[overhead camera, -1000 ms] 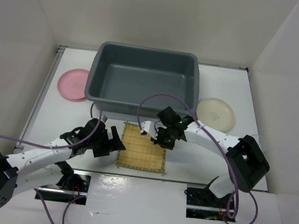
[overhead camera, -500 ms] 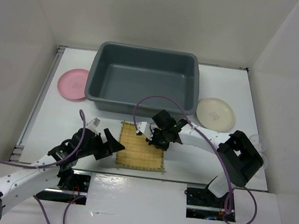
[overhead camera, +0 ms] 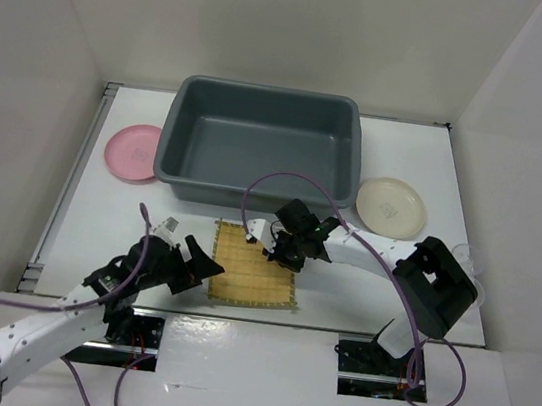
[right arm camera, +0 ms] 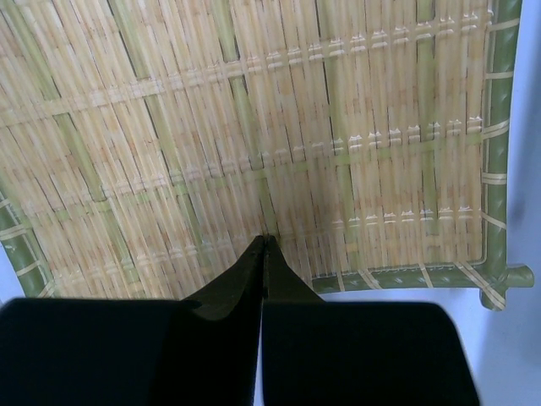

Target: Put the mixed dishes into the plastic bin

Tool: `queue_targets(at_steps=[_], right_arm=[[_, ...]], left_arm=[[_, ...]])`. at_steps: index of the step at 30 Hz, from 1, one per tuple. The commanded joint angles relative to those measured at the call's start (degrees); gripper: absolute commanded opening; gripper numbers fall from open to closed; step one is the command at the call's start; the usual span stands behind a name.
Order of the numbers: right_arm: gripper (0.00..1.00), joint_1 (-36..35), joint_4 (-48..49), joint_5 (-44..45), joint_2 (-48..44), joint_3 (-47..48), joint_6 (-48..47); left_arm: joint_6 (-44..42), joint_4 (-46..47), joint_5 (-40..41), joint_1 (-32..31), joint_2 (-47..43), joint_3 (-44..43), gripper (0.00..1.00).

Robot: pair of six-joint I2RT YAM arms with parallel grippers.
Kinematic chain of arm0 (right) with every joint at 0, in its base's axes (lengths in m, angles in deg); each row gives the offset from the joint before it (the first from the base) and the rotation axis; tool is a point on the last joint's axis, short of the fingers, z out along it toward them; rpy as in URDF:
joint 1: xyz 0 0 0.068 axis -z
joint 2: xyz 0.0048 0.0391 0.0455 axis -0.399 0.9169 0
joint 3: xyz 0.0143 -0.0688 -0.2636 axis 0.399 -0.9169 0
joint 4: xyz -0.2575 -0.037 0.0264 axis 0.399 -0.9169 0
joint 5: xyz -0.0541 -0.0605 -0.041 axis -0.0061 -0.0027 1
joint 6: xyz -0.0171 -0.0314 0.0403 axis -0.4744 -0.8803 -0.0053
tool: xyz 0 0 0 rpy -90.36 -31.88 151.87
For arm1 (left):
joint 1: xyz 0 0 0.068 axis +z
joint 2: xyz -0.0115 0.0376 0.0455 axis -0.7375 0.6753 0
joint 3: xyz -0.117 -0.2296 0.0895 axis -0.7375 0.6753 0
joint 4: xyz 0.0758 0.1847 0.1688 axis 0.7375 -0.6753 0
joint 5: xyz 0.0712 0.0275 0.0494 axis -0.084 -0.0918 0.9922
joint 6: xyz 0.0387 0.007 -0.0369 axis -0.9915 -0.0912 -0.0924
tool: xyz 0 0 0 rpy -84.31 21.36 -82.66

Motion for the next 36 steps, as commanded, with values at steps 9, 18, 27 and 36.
queue_targets(at_steps=[9,18,27,36], right_arm=[[0.0,-0.8,-0.1,0.7,2.9,-2.6,0.7],[0.0,-0.8,-0.1,0.7,2.9,-2.6,0.7],[0.0,-0.8,-0.1,0.7,2.4,-2.6,0.7],[0.0,1.6,-4.8,0.1,-7.8,-2.0,1.2]], left_arm=[[-10.2,9.3,-2.9,-0.2,47.8,-19.9,1.0],[-10.2,19.3,-6.2,-5.3,50.6,-20.9,0.7],[-10.8,20.6,-9.1,-5.8,46.1,-21.5,0.13],[-11.4,8.2,-7.9,-5.8,31.7,-23.8,0.0]])
